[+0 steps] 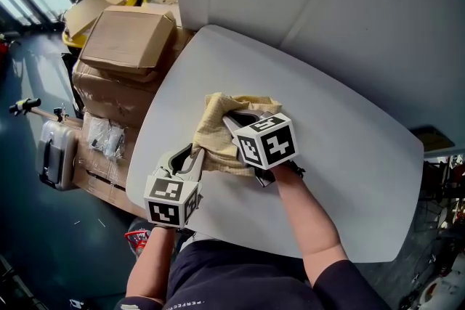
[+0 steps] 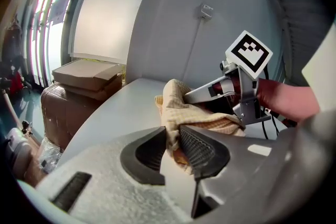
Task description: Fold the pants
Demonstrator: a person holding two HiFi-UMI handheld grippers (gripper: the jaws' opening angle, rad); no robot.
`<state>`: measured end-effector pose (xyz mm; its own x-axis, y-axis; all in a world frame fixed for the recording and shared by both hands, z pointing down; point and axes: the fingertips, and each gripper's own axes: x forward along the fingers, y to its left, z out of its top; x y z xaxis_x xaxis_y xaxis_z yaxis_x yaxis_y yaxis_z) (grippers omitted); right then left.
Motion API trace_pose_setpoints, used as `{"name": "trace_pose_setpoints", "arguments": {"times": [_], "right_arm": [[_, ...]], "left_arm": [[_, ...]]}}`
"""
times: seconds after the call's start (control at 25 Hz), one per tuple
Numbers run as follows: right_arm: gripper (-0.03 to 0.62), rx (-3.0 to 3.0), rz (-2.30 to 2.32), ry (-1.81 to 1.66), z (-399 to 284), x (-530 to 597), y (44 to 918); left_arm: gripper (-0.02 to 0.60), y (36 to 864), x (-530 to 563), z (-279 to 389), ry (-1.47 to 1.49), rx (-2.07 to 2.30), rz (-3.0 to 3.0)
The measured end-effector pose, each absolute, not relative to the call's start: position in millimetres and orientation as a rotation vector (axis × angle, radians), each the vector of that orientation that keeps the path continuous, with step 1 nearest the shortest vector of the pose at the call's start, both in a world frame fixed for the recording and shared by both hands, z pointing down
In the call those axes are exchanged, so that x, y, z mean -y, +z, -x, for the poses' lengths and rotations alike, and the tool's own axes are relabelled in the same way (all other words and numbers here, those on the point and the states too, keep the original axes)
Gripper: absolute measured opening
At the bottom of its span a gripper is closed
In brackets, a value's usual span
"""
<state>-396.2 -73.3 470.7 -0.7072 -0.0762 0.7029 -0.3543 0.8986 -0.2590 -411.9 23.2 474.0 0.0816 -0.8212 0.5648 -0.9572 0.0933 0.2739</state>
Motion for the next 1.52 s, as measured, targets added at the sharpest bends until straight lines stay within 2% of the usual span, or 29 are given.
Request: {"name": "trace_pose_setpoints", "arguments": {"times": [0.24,0.32,0.48,0.6,0.64,1.04,1.52], "right_arm": [[0.026,2.390,-0.352,0.504,375.6,74.0,444.2],[0.004,2.412,-0.355,0.502,365.7,68.9,437.8],[0.000,2.461,-0.381,0.478,340.1,62.1,420.9],[0.000,2.503,-0.421,0.429,316.1,58.2,402.3],[0.000,2.520,-0.438,0.427,308.1,56.6,396.6],[0.000,2.630,-0.632,0.462,221.6,35.4,375.0],[0.000,2.640,-0.707,0.516,150.6,-6.2,388.5]], "left_arm": [[0.147,457.8,-26.4,421.7,0.332,1.796,-1.804],[0.149,448.2,-29.9,429.9,0.298,1.838,-1.778],[0.073,414.7,-36.4,432.6,0.209,1.968,-1.753],[-0.005,385.6,-33.9,410.7,0.164,2.001,-1.822],[-0.014,378.8,-31.6,401.0,0.166,1.996,-1.850],[-0.008,385.0,-12.1,284.4,0.253,1.801,-2.023],[-0.008,401.6,-27.0,223.9,0.335,1.686,-2.085]]}}
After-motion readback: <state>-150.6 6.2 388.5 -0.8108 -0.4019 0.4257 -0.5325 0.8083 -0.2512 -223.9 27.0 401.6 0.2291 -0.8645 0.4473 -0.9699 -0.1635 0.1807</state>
